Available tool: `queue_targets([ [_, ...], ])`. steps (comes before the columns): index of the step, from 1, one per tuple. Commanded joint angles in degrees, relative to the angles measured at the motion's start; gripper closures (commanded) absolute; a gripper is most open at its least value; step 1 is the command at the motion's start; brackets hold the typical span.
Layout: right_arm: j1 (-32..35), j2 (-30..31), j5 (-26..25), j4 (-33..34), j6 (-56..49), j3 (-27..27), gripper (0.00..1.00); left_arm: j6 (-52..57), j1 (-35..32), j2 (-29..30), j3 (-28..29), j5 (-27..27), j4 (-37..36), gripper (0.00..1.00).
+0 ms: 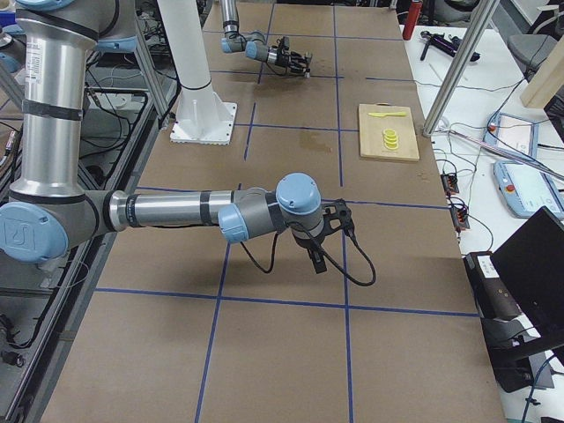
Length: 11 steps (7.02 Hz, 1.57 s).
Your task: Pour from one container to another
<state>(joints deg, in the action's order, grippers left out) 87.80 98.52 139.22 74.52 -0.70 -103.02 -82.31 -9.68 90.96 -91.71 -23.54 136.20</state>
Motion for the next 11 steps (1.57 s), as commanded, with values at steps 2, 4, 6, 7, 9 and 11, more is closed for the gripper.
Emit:
queue_targets([
  [2, 0.0, -0.1, -0.1, 0.0, 0.0, 0.2, 0.00, 5.5, -0.6, 0.1, 0.9, -0.6, 6.5, 0.87],
  [4, -0.1, -0.6, -0.1, 0.0, 0.0, 0.3, 0.00, 8.9, -0.7, 0.1, 0.9, -1.4, 10.5, 1.00],
  [6, -0.1, -1.8, -0.1, 0.0, 0.3, 0.1, 0.00, 27.2, -1.9, 0.5, 0.7, -5.0, 28.9, 1.00],
  [7, -1.1, -2.6, 0.0, -0.2, 4.2, -0.4, 0.00, 29.5, -1.8, 1.7, 0.9, -4.8, 32.1, 1.00],
  [9, -5.8, -2.6, -0.5, -10.3, 18.5, -1.2, 0.00, 29.7, -1.1, 7.1, 1.5, -4.7, 31.8, 1.00],
  [11, -17.0, 0.5, -10.3, -35.0, 45.6, -1.3, 0.00, 33.0, -1.1, 9.6, 3.7, -4.7, 31.7, 1.00],
])
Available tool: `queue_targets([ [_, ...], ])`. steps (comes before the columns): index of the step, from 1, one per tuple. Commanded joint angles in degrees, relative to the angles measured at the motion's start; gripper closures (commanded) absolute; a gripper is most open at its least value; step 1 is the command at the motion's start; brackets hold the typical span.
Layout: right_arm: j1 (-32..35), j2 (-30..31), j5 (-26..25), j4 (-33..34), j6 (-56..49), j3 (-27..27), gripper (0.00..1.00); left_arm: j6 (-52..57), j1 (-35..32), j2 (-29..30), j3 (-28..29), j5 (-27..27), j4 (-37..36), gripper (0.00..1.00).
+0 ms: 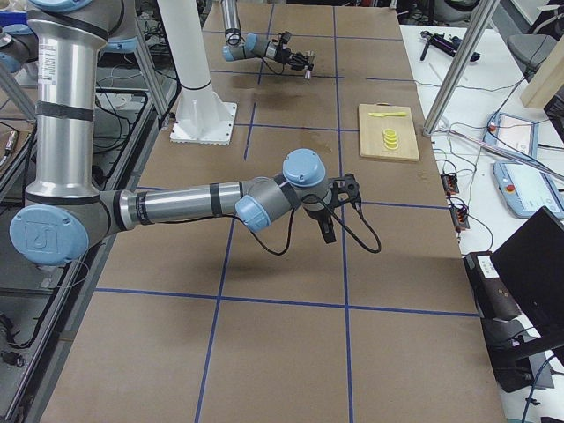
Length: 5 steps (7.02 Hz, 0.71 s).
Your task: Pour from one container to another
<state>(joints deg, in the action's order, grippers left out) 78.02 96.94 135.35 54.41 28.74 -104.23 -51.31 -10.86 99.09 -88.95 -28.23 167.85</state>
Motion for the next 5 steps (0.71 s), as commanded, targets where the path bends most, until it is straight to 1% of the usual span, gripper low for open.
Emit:
queue_targets([
  [1, -15.5, 4.3, -16.5, -24.6, 25.7, -0.3, 0.00, 2.4, 0.0, 1.5, 0.9, 0.0, 0.0, 1.00],
  [2, -22.3, 6.7, -24.8, -30.1, 30.3, -1.1, 0.01, 4.3, 0.0, 1.5, 0.8, -0.2, 0.0, 1.00],
  [4, -34.4, 9.8, -41.2, -30.2, 32.9, -5.0, 0.01, 9.5, -1.3, 1.5, 0.8, -0.6, 0.5, 1.00],
  [5, -41.6, 10.6, -51.3, -30.2, 34.8, -5.5, 0.02, 11.8, -1.7, 1.5, 0.4, -0.5, 0.8, 1.00],
])
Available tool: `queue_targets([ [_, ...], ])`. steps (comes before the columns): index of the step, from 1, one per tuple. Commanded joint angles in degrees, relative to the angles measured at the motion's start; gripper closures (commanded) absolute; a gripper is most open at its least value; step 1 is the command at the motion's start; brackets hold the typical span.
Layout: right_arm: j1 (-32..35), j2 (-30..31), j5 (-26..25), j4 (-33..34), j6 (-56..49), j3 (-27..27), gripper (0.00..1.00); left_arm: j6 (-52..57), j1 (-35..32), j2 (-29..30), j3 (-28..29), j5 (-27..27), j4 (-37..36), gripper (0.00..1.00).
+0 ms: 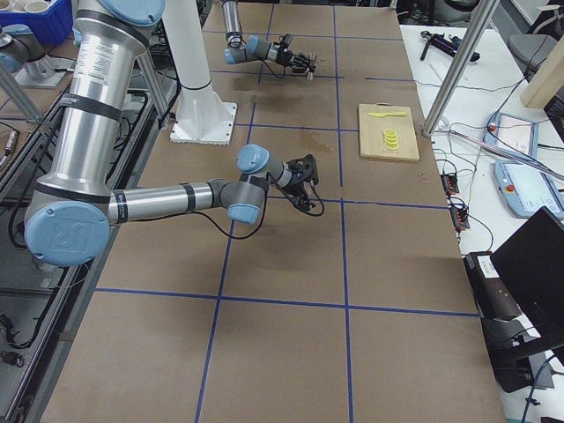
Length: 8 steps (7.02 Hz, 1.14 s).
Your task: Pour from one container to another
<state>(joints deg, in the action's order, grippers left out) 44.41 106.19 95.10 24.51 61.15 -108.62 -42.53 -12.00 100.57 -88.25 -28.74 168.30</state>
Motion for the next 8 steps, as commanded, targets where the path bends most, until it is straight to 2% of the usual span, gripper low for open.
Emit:
queue_targets([
  [1, -17.4, 1.9, -24.8, -0.3, 4.7, -1.2, 0.02, 3.1, -0.9, 0.9, -0.4, -0.1, 2.5, 1.00],
  [2, -25.3, 2.0, -37.1, -0.1, 4.9, -1.2, 0.01, 3.2, -0.9, 4.4, -0.1, -0.2, 3.1, 1.00],
  [3, -31.0, 2.0, -46.0, 0.1, 4.9, -1.1, 0.00, 3.3, -1.3, 4.9, -0.1, -2.3, 3.0, 1.00],
  [5, -37.2, 0.0, -57.7, 1.3, 5.6, 2.0, 0.00, 3.3, -1.6, 5.0, -0.3, -4.0, 3.0, 1.00],
  [6, -37.3, -2.8, -60.1, 1.3, 5.6, 6.1, 0.00, 4.3, -1.5, 5.2, -0.3, -6.0, 3.0, 1.00],
  [8, -37.3, -9.0, -63.8, 1.2, 5.7, 12.6, 0.00, 8.2, -1.2, 6.3, -0.3, -6.1, 3.3, 1.00],
])
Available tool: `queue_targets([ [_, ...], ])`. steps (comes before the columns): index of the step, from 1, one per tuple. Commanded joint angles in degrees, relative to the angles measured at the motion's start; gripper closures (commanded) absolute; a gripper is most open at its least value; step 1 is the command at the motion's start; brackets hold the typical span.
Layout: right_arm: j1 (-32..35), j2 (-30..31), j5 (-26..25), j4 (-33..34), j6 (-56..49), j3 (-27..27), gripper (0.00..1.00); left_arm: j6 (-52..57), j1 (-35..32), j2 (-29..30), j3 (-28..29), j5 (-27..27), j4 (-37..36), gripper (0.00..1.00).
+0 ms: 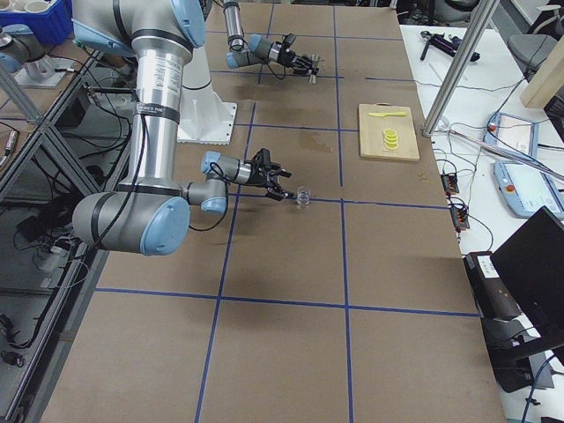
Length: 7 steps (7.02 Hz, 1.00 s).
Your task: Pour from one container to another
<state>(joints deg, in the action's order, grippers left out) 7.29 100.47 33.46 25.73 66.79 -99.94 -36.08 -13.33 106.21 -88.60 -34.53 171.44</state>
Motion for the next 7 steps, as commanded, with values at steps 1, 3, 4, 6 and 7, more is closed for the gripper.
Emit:
queue_targets([
  [1, -0.1, -4.0, -2.8, -0.2, 0.1, 5.9, 0.00, 1.8, 0.2, 0.7, 0.2, -0.3, 0.0, 1.00],
  [3, 0.3, -4.2, -3.0, -0.2, 4.3, 6.3, 0.00, 1.9, 0.2, 0.7, 0.1, -0.1, -0.1, 1.00],
  [4, 0.3, -4.1, -3.0, -0.2, 5.8, 6.7, 0.00, 1.9, 0.1, 0.7, 0.1, -0.2, -0.2, 1.00],
  [6, 1.1, -6.1, -3.0, -0.1, 5.8, 9.6, 0.00, 1.9, 0.0, 0.7, 0.1, -0.1, -0.1, 1.00],
  [7, 2.5, -7.7, -2.6, -0.1, 5.5, 11.4, 0.00, 1.9, 0.0, 0.7, 0.2, -0.1, -0.1, 1.00],
])
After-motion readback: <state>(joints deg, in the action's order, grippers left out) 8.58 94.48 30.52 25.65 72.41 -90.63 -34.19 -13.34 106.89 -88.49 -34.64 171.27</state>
